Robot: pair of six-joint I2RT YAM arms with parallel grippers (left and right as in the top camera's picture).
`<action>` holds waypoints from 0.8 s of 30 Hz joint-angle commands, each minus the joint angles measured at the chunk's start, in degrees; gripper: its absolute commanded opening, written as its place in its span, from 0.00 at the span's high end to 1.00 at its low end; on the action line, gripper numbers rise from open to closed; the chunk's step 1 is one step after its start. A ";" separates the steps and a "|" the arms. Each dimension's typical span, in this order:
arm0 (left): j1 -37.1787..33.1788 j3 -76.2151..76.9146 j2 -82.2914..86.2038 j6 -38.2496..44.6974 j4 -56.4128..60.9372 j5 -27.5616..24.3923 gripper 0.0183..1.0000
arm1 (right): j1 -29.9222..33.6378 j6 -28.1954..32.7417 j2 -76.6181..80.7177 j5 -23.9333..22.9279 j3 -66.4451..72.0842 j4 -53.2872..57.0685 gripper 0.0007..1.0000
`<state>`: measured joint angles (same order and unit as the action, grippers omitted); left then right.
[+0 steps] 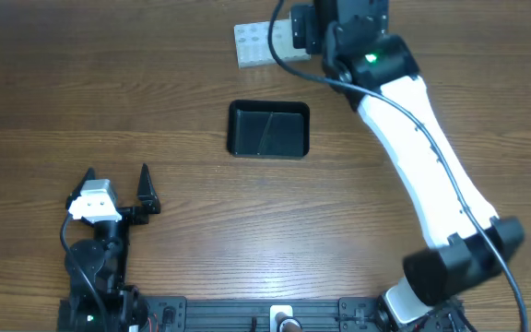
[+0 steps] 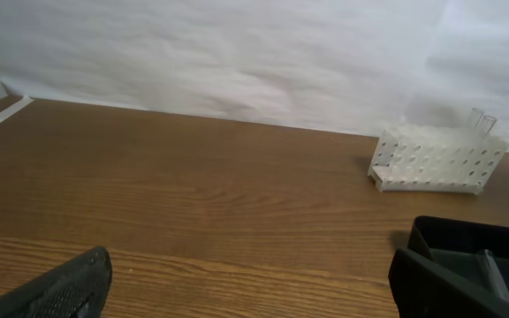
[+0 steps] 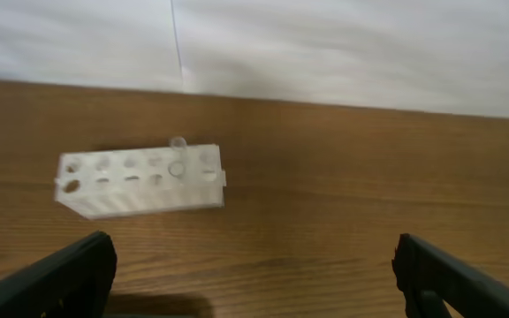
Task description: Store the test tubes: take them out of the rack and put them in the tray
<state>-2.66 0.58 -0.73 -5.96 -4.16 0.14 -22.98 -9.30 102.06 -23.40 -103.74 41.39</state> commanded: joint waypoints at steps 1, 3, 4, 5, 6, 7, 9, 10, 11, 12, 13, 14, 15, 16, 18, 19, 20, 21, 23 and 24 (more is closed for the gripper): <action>-0.26 -0.24 0.39 0.85 -0.20 -0.76 0.00 | -0.31 -0.94 3.82 -1.75 -1.90 -1.11 0.01; -0.26 -0.24 0.39 0.85 -0.20 -0.76 0.00 | -0.31 -0.94 5.77 -1.77 -1.90 -2.01 0.01; -0.26 -0.24 0.39 0.85 -0.20 -0.76 0.00 | -0.31 -0.92 6.60 -1.77 -1.90 -2.69 0.01; -0.26 -0.24 0.39 0.85 -0.20 -0.76 0.00 | -0.26 -0.94 7.58 -1.75 -1.90 -3.54 0.01; -0.26 -0.26 0.39 0.85 -0.20 -0.76 0.00 | -0.09 -0.94 8.41 -1.70 -1.90 -4.37 0.01; -0.26 -0.24 0.39 0.85 -0.20 -0.76 0.00 | 0.13 -0.94 9.38 -1.51 -1.90 -5.29 0.01; -0.26 -0.24 0.39 0.85 -0.20 -0.76 0.00 | 0.44 -0.94 11.26 -1.49 -1.90 -7.48 0.01; -0.26 -0.24 0.39 0.85 -0.20 -0.76 0.00 | 0.48 -0.94 12.17 -1.51 -1.90 -8.63 0.01; -0.26 -0.24 0.39 0.85 -0.20 -0.76 0.00 | 0.50 -0.94 12.92 -1.51 -1.90 -9.57 0.01; -0.26 -0.24 0.39 0.85 -0.20 -0.76 0.00 | 0.50 -0.94 13.73 -1.51 -1.90 -10.58 0.01; -0.26 -0.24 0.39 0.85 -0.20 -0.76 0.00 | 0.50 -0.94 14.56 -1.51 -1.90 -11.45 0.01; -0.26 -0.24 0.39 0.85 -0.20 -0.76 0.00 | 0.50 -0.94 15.32 -1.51 -1.90 -12.20 0.01; -0.26 -0.24 0.39 0.85 -0.20 -0.76 0.00 | 0.50 -0.94 15.91 -1.51 -1.90 -12.70 0.01; -0.26 -0.24 0.39 0.85 -0.20 -0.76 0.00 | 0.50 -0.94 16.61 -1.51 -1.90 -13.33 0.01; -0.26 -0.24 0.39 0.85 -0.20 -0.76 0.00 | 0.52 -0.94 17.94 -1.51 -1.90 -14.49 0.01; -0.26 -0.24 0.39 0.85 -0.20 -0.76 0.00 | 0.50 -0.94 18.53 -1.51 -1.90 -15.19 0.01; -0.26 -0.24 0.39 0.85 -0.20 -0.76 0.00 | 0.50 -0.94 19.15 -1.51 -1.90 -15.89 0.01; -0.26 -0.24 0.39 0.85 -0.20 -0.76 0.00 | 0.50 -0.94 19.63 -1.51 -1.90 -16.44 0.01; -0.26 -0.24 0.39 0.85 -0.20 -0.76 0.00 | 0.50 -0.94 20.46 -1.51 -1.90 -17.77 0.01; -0.26 -0.24 0.39 0.85 -0.20 -0.76 0.00 | 0.50 -0.94 20.61 -1.51 -1.90 -18.45 0.01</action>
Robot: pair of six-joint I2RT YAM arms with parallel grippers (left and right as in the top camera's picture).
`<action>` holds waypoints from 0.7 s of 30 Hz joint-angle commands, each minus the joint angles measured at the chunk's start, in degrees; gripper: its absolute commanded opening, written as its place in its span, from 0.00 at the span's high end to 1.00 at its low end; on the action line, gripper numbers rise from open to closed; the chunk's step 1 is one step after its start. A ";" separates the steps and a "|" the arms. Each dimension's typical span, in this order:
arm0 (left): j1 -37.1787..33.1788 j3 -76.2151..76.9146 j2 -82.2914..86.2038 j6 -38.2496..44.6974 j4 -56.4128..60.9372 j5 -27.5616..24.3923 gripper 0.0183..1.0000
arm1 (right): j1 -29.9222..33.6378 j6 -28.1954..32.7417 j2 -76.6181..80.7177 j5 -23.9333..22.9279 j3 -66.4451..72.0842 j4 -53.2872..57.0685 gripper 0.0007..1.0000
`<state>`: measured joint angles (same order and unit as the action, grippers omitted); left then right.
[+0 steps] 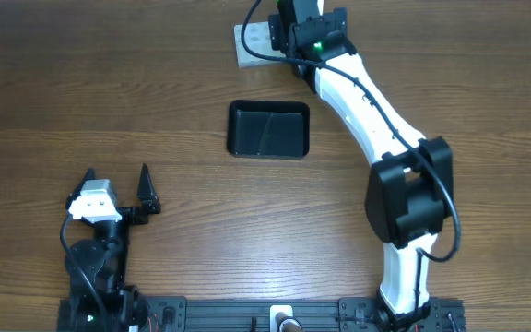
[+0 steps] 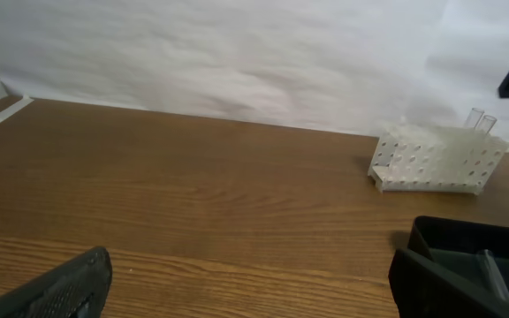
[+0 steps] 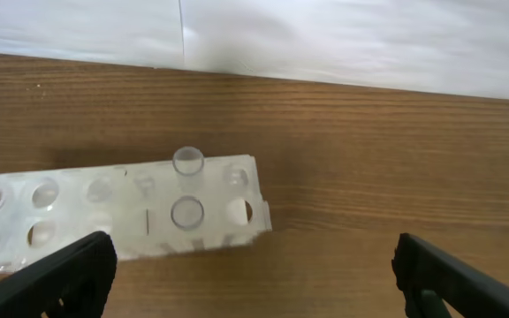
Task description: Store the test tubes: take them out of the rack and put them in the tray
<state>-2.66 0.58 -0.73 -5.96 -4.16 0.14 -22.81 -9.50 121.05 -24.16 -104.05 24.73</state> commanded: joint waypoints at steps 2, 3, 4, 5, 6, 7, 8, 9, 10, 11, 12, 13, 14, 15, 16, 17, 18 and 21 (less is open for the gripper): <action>-0.26 -0.24 0.39 0.85 -0.20 -0.76 0.00 | 0.35 -0.74 2.05 -0.74 -1.60 -3.28 0.02; -0.26 -0.24 0.39 0.85 -0.20 -0.76 0.00 | 0.46 -0.74 2.40 -0.74 -1.60 -4.26 0.02; -0.26 -0.24 0.39 0.85 -0.20 -0.76 0.00 | 0.57 -0.74 2.64 -0.74 -1.60 -5.22 0.02; -0.26 -0.24 0.39 0.85 -0.20 -0.76 0.00 | 0.66 -0.74 2.84 -0.74 -1.60 -6.05 0.02; -0.26 -0.24 0.39 0.85 -0.20 -0.76 0.00 | 0.72 -0.74 3.19 -0.74 -1.60 -6.82 0.02; -0.26 -0.24 0.39 0.85 -0.20 -0.76 0.00 | 0.76 -0.74 3.43 -0.74 -1.62 -7.45 0.03; -0.26 -0.24 0.39 0.85 -0.20 -0.76 0.00 | 0.81 -0.74 3.72 -0.74 -1.62 -8.00 0.02; -0.26 -0.24 0.39 0.85 -0.20 -0.76 0.00 | 0.87 -0.74 3.96 -0.74 -1.62 -8.35 0.03; -0.26 -0.24 0.39 0.85 -0.20 -0.76 0.00 | 0.87 -0.74 4.33 -0.74 -1.62 -8.70 0.03; -0.26 -0.24 0.39 0.85 -0.20 -0.76 0.00 | 0.87 -0.74 4.59 -0.74 -1.62 -8.92 0.03; -0.26 -0.24 0.39 0.85 -0.20 -0.76 0.00 | 0.92 -0.72 4.90 -0.74 -1.62 -9.03 0.03; -0.24 -0.24 0.39 0.85 -0.20 -0.76 0.00 | 0.94 -0.72 5.25 -0.74 -1.62 -9.18 0.03; -0.26 -0.24 0.39 0.85 -0.20 -0.76 0.00 | 0.98 -0.72 5.46 -0.74 -1.64 -9.33 0.03; -0.26 -0.24 0.39 0.85 -0.20 -0.76 0.00 | 0.98 -0.72 5.75 -0.74 -1.64 -9.44 0.03; -0.26 -0.24 0.39 0.85 -0.20 -0.76 0.00 | 0.98 -0.72 5.99 -0.74 -1.64 -9.57 0.03; -0.26 -0.24 0.39 0.85 -0.20 -0.76 0.00 | 0.98 -0.63 6.23 -0.74 -1.64 -9.81 0.03; -0.26 -0.24 0.39 0.85 -0.20 -0.76 0.00 | 0.96 -0.39 6.45 -0.68 -1.64 -10.03 0.03; -0.26 -0.24 0.39 0.85 -0.20 -0.76 0.00 | 0.81 1.64 7.10 1.49 -1.66 -10.99 0.04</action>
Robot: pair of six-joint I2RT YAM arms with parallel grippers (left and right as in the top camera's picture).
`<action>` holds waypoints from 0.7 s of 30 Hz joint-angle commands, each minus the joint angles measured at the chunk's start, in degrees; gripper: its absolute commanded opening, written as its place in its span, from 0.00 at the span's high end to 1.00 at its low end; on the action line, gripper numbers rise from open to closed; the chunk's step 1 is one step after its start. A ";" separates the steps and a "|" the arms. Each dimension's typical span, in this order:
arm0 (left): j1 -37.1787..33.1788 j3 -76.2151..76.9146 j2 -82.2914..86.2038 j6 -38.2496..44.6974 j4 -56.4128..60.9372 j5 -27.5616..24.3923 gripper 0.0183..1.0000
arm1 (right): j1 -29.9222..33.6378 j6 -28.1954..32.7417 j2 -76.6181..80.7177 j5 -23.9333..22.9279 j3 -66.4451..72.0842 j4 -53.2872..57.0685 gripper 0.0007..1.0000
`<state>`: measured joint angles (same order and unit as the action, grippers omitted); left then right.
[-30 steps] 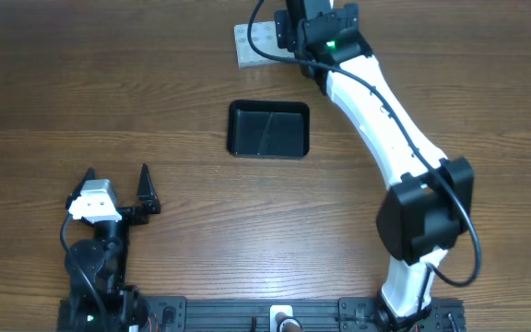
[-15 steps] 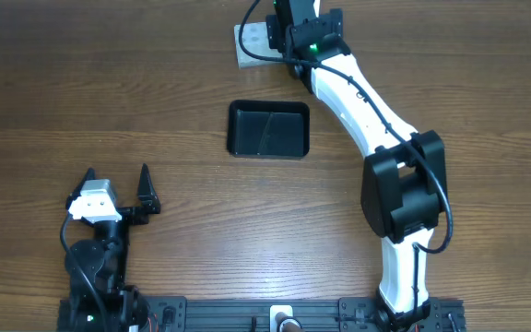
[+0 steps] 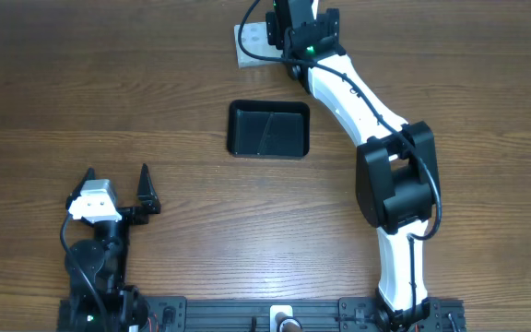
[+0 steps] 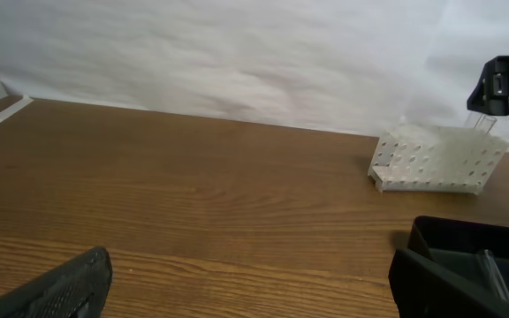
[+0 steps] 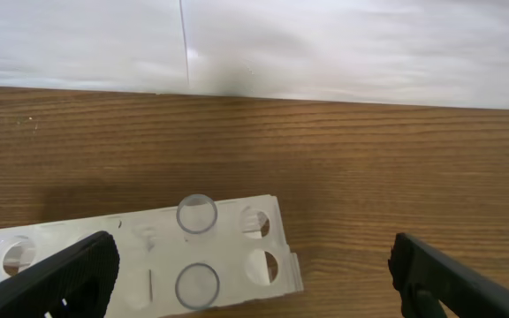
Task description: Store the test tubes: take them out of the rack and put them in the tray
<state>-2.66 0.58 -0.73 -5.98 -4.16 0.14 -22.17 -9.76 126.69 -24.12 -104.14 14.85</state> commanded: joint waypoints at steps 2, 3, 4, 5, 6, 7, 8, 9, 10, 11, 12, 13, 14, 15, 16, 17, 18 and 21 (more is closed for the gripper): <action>-0.26 -0.24 0.39 0.87 -0.20 -0.76 0.00 | 0.04 2.36 1.84 1.92 -1.57 -1.57 0.04; -0.26 -0.24 0.39 0.87 -0.20 -0.76 0.00 | -0.02 2.34 1.95 1.92 -1.57 -1.62 0.04; -0.26 -0.24 0.39 0.87 -0.20 -0.76 0.00 | -0.11 2.34 2.23 1.99 -1.57 -1.68 0.04; -0.24 -0.24 0.39 0.87 -0.20 -0.76 0.00 | -0.22 2.36 2.38 1.99 -1.57 -1.79 0.04; -0.24 -0.24 0.39 0.87 -0.20 -0.76 0.00 | -0.31 2.36 2.67 1.99 -1.57 -1.84 0.05; -0.26 -0.24 0.39 0.87 -0.20 -0.76 0.00 | -0.39 2.36 2.82 1.99 -1.57 -1.81 0.05; -0.26 -0.24 0.39 0.87 -0.20 -0.76 0.00 | -0.44 2.34 3.06 2.01 -1.57 -1.84 0.07; -0.26 -0.24 0.39 0.87 -0.20 -0.76 0.00 | -0.55 2.36 3.32 2.21 -1.57 -1.86 0.07; -0.26 -0.24 0.39 0.87 -0.20 -0.76 0.00 | -0.57 2.36 3.43 2.27 -1.57 -1.95 0.07; -0.26 -0.24 0.39 0.87 -0.20 -0.76 0.00 | -0.66 2.40 3.56 2.49 -1.57 -2.01 0.07; -0.26 -0.24 0.39 0.87 -0.20 -0.76 0.00 | -0.68 2.73 3.63 3.06 -1.57 -2.10 0.07; -0.26 -0.24 0.39 0.87 -0.20 -0.76 0.00 | -0.70 3.13 3.74 3.82 -1.57 -2.25 0.07; -0.26 -0.24 0.39 0.87 -0.20 -0.76 0.00 | -0.74 3.21 3.74 4.37 -1.57 -2.40 0.08; -0.26 -0.24 0.39 0.87 -0.20 -0.76 0.00 | -0.74 3.19 3.76 4.42 -1.57 -2.56 0.07; -0.26 -0.24 0.39 0.87 -0.20 -0.76 0.00 | -0.74 3.21 3.78 4.48 -1.57 -2.71 0.07; -0.26 -0.24 0.39 0.87 -0.20 -0.76 0.00 | -0.74 3.26 3.78 4.79 -1.57 -2.93 0.07; -0.26 -0.24 0.39 0.87 -0.20 -0.76 0.00 | -0.74 3.72 3.82 5.25 -1.57 -3.23 0.07; -0.26 -0.24 0.39 0.87 -0.20 -0.76 0.00 | -0.74 5.44 3.85 6.58 -1.57 -3.93 0.07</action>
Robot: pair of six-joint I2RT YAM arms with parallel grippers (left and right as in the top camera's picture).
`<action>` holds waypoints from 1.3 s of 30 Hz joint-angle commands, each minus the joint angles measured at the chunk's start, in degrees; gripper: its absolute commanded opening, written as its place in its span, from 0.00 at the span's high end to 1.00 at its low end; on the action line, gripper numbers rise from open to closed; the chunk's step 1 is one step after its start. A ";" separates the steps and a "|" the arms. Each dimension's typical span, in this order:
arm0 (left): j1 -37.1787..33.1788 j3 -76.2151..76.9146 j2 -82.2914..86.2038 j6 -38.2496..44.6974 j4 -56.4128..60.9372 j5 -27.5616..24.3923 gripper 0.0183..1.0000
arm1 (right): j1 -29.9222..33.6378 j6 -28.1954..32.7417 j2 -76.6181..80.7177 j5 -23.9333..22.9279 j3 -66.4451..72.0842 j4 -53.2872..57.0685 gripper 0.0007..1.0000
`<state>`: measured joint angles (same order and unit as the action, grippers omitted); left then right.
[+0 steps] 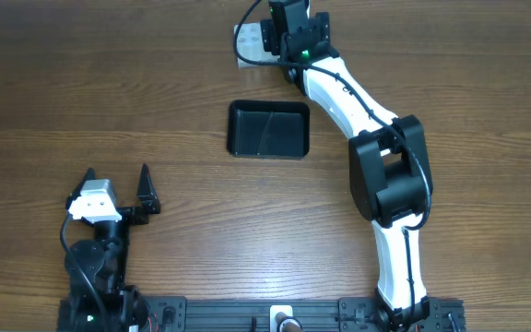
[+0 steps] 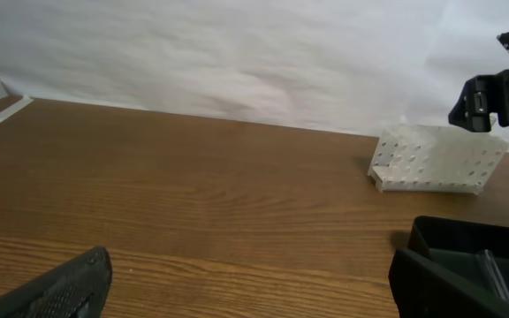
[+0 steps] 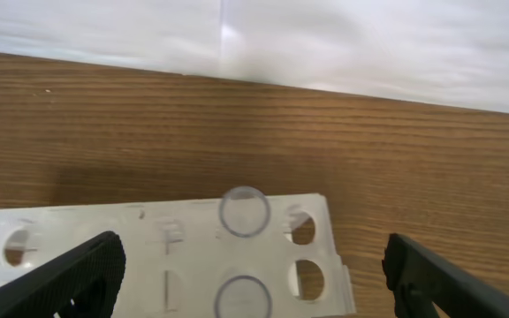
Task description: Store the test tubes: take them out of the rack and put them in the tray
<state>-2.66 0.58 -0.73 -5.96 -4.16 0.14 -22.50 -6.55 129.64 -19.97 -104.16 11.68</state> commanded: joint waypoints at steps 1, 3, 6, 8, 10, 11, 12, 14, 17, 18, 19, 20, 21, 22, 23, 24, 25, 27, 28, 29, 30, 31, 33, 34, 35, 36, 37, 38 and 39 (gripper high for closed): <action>-0.26 -0.24 0.39 0.85 -0.20 -0.76 0.00 | -0.42 2.49 0.90 2.58 -1.55 -0.76 0.08; -0.26 -0.24 0.39 0.85 -0.20 -0.76 0.00 | -0.42 2.56 0.90 2.56 -1.55 -0.72 0.09; -0.26 -0.24 0.39 0.85 -0.20 -0.76 0.00 | -0.42 2.56 0.92 2.56 -1.55 -0.70 0.11; -0.26 -0.24 0.39 0.85 -0.20 -0.76 0.00 | -0.42 2.56 0.94 2.56 -1.55 -0.70 0.13; -0.24 -0.24 0.39 0.85 -0.20 -0.76 0.00 | -0.42 2.56 1.09 2.56 -1.55 -0.66 0.17; -0.26 -0.24 0.39 0.85 -0.20 -0.76 0.00 | -0.42 2.56 1.20 2.56 -1.55 -0.57 0.19; -0.26 -0.26 0.39 0.85 -0.20 -0.76 0.00 | -0.46 2.54 1.25 2.56 -1.55 -0.31 0.20; -0.26 -0.24 0.39 0.85 -0.20 -0.76 0.00 | -0.52 2.54 1.33 2.56 -1.55 0.11 0.24; -0.26 -0.24 0.39 0.85 -0.20 -0.76 0.00 | -0.59 2.54 1.33 2.56 -1.55 0.59 0.28; -0.26 -0.24 0.39 0.85 -0.20 -0.76 0.00 | -0.59 2.54 1.36 2.54 -1.55 0.72 0.29; -0.26 -0.24 0.39 0.85 -0.20 -0.76 0.00 | -0.59 2.54 1.36 2.54 -1.55 0.81 0.30; -0.24 -0.24 0.39 0.85 -0.20 -0.76 0.00 | -0.59 2.54 1.36 2.51 -1.55 0.92 0.32; -0.26 -0.24 0.39 0.85 -0.20 -0.76 0.00 | -0.59 2.54 1.36 2.49 -1.55 0.98 0.33; -0.26 -0.24 0.39 0.85 -0.20 -0.76 0.00 | -0.59 2.51 1.36 2.49 -1.55 1.07 0.33; -0.26 -0.24 0.39 0.85 -0.20 -0.76 0.00 | -0.59 2.49 1.36 2.45 -1.55 1.25 0.34; -0.26 -0.24 0.39 0.85 -0.20 -0.76 0.00 | -0.61 2.32 1.36 2.14 -1.55 1.44 0.34; -0.26 -0.24 0.39 0.85 -0.20 -0.76 0.00 | -0.63 2.32 1.36 2.08 -1.55 1.81 0.34; -0.26 -0.24 0.39 0.85 -0.20 -0.76 0.00 | -0.63 2.32 1.36 2.03 -1.55 2.43 0.34; -0.26 -0.24 0.39 0.85 -0.20 -0.76 0.00 | -0.66 2.32 1.36 1.86 -1.55 2.75 0.35; -0.26 -0.26 0.39 0.85 -0.20 -0.76 0.00 | -0.63 2.32 1.36 1.86 -1.55 3.02 0.36; -0.26 -0.24 0.39 0.85 -0.20 -0.76 0.00 | -0.63 2.29 1.36 1.86 -1.55 3.21 0.37; -0.26 -0.24 0.39 0.85 -0.20 -0.76 0.00 | -0.63 2.29 1.36 1.86 -1.55 3.30 0.38; -0.26 -0.24 0.39 0.85 -0.20 -0.76 0.00 | -0.63 2.29 1.36 1.86 -1.55 3.32 0.41; -0.26 -0.24 0.39 0.85 -0.20 -0.76 0.00 | -0.63 2.29 1.36 1.86 -1.55 3.30 0.43; -0.26 -0.24 0.39 0.85 -0.20 -0.76 0.00 | -0.63 2.27 1.36 1.86 -1.55 3.28 0.44; -0.26 -0.24 0.39 0.85 -0.20 -0.76 0.00 | -0.63 2.19 1.36 1.86 -1.55 3.28 0.46; -0.26 -0.24 0.39 0.85 -0.20 -0.76 0.00 | -0.63 1.90 1.36 1.86 -1.55 3.32 0.47; -0.26 -0.24 0.39 0.85 -0.20 -0.76 0.00 | -0.63 1.88 1.36 1.86 -1.55 3.30 0.49; -0.26 -0.24 0.39 0.85 -0.20 -0.76 0.00 | -0.63 1.88 1.36 1.86 -1.55 3.32 0.50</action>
<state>-2.66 0.58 -0.73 -5.98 -4.16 0.14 -22.61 -4.27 129.64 -17.93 -104.16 14.98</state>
